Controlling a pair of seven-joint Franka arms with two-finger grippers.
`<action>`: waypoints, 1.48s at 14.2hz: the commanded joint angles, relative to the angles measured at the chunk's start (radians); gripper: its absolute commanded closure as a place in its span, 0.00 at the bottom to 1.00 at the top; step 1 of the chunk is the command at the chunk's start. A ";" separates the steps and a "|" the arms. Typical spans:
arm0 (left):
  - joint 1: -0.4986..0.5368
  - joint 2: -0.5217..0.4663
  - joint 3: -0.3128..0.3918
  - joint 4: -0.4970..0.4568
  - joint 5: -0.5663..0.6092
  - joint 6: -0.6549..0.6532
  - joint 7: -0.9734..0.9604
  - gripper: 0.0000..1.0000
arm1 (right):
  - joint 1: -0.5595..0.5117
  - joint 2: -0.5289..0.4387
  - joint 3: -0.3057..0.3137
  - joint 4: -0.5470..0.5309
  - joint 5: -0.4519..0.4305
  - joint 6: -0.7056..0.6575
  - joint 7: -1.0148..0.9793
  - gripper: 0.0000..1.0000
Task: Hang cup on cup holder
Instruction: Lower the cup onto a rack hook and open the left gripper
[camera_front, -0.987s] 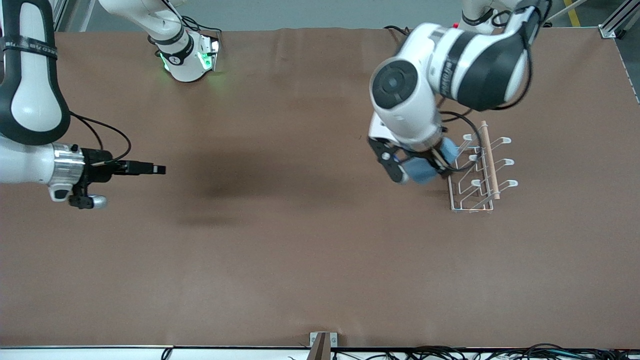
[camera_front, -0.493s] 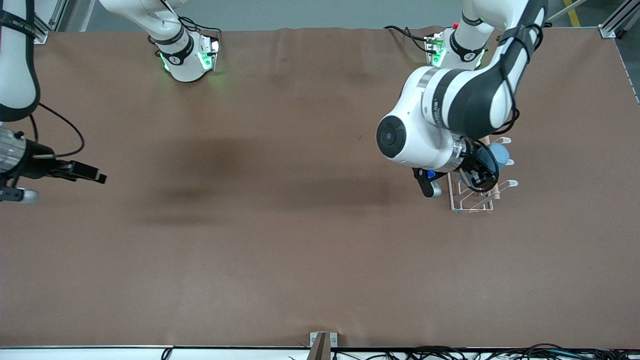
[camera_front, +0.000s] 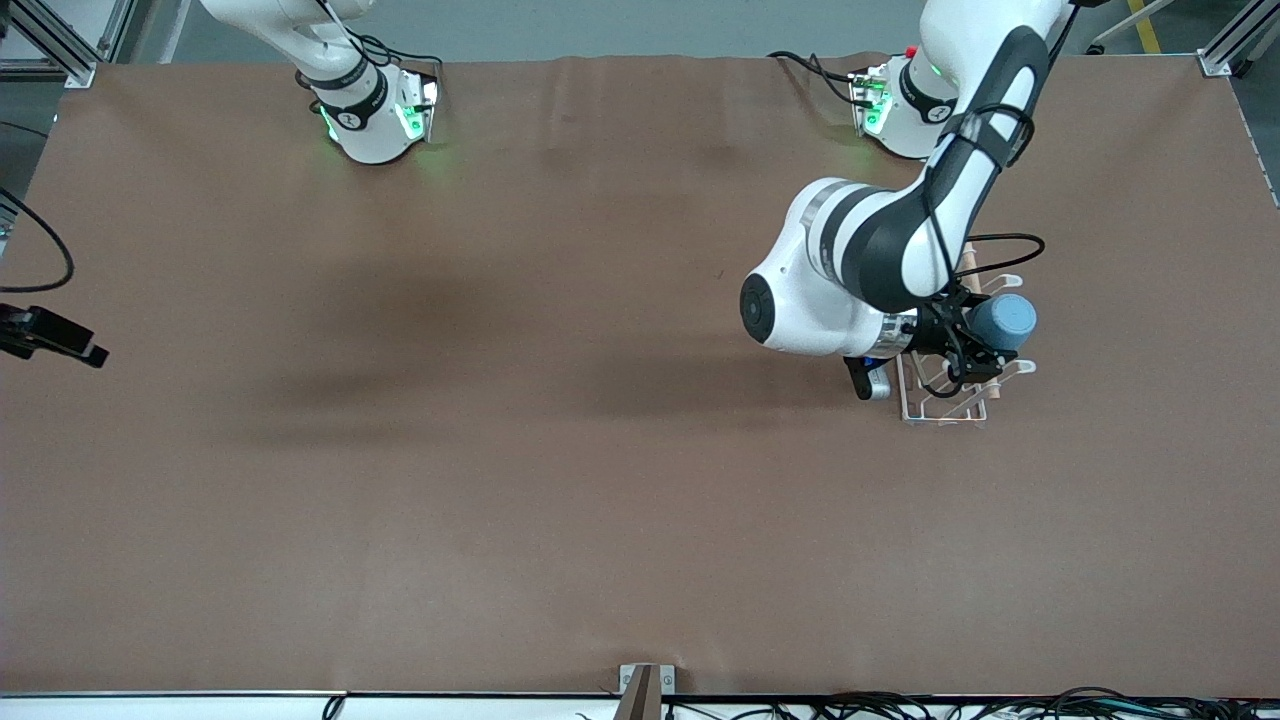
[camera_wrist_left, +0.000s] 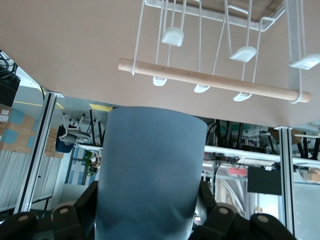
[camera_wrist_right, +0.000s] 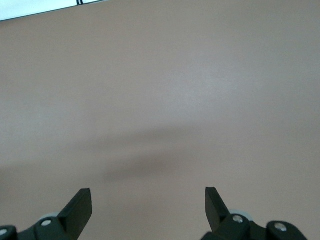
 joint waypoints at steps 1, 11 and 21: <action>0.002 0.026 -0.002 -0.023 0.030 0.010 -0.042 0.99 | -0.004 -0.008 0.019 0.126 -0.031 -0.140 0.002 0.00; 0.025 0.089 -0.002 -0.084 0.033 0.150 -0.156 0.99 | 0.033 -0.014 0.027 0.196 -0.098 -0.238 0.016 0.00; 0.034 0.095 -0.003 -0.083 0.036 0.200 -0.223 0.00 | -0.132 -0.126 0.240 0.104 -0.106 -0.246 0.065 0.00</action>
